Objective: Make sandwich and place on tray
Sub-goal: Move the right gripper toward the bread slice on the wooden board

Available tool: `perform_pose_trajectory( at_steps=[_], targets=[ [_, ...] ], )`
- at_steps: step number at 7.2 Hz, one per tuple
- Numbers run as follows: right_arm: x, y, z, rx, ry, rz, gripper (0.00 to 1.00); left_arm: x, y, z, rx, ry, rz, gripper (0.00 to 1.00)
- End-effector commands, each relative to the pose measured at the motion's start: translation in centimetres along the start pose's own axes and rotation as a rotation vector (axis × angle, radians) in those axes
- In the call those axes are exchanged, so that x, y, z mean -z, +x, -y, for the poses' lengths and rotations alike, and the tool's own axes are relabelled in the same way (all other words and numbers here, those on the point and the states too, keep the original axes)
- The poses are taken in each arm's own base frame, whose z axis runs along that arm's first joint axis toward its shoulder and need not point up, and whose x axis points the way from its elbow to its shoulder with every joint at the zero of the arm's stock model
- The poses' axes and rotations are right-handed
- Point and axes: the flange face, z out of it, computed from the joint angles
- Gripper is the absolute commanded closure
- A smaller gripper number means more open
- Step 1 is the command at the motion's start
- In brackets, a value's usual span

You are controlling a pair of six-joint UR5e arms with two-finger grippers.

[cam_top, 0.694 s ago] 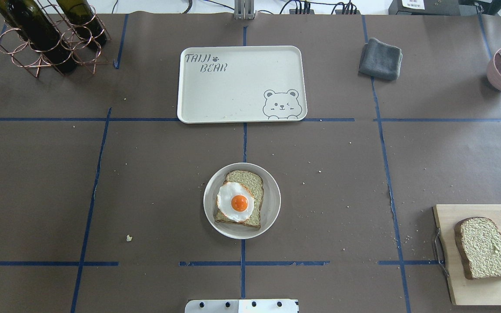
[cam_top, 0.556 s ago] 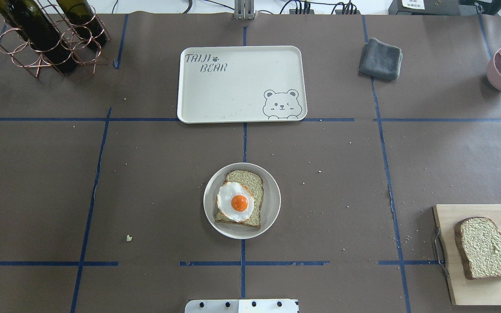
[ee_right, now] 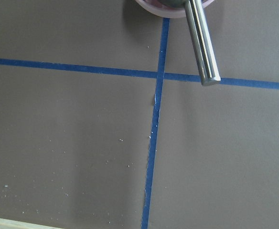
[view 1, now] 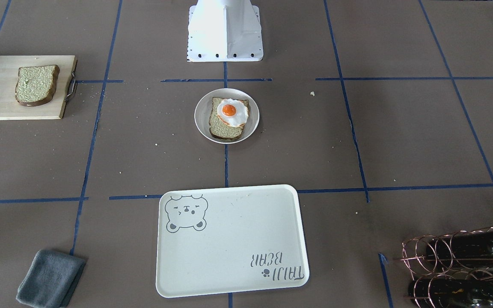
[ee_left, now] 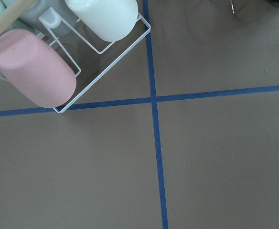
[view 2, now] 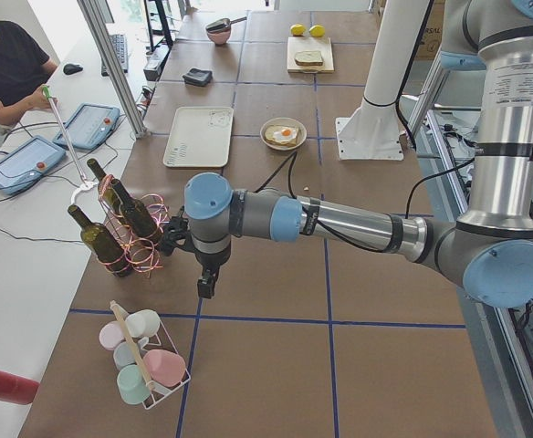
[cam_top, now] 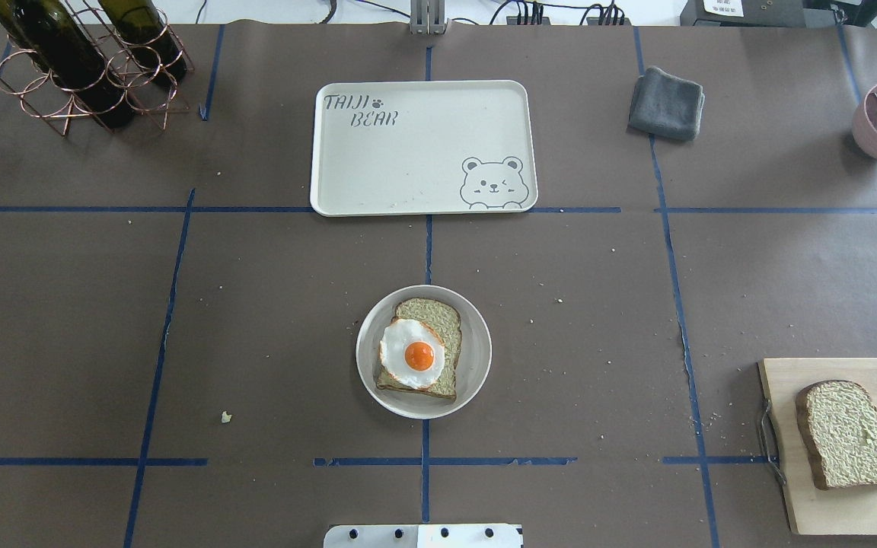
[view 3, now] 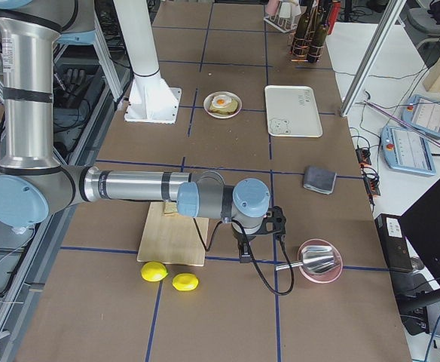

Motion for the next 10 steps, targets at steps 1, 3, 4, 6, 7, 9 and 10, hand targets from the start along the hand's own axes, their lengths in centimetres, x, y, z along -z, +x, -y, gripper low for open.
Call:
perform_pose_trajectory(
  at_steps=[1,3,4,6,7,9,10],
  targets=[
    [2.9,-3.7,2.7,0.072,0.054,-0.002,0.00,-0.3,6.5,5.6,-0.165,0.040,-0.024,0.00],
    [0.9,-4.9,1.8,0.054,0.043,0.090,0.00,-4.3,14.2,7.7,-0.345,0.054,-0.074,0.00],
    [-0.3,-5.3,1.0,0.027,0.045,0.094,0.00,-2.9,16.2,9.6,-0.373,0.102,-0.082,0.00],
    [-3.9,-8.7,-1.6,-0.026,0.113,0.106,0.00,-4.6,19.6,10.9,-0.238,0.072,-0.116,0.00],
    [-6.0,-9.5,-5.0,-0.058,0.128,0.135,0.00,-5.0,21.7,11.0,-0.192,0.063,-0.133,0.00],
    [-8.0,-11.1,-9.4,-0.078,0.067,0.106,0.00,-5.3,22.1,11.0,-0.171,0.068,-0.141,0.00],
    [-8.0,-13.6,-12.0,-0.106,0.043,0.072,0.00,-5.1,22.2,11.0,-0.148,0.071,-0.144,0.00]
  ],
)
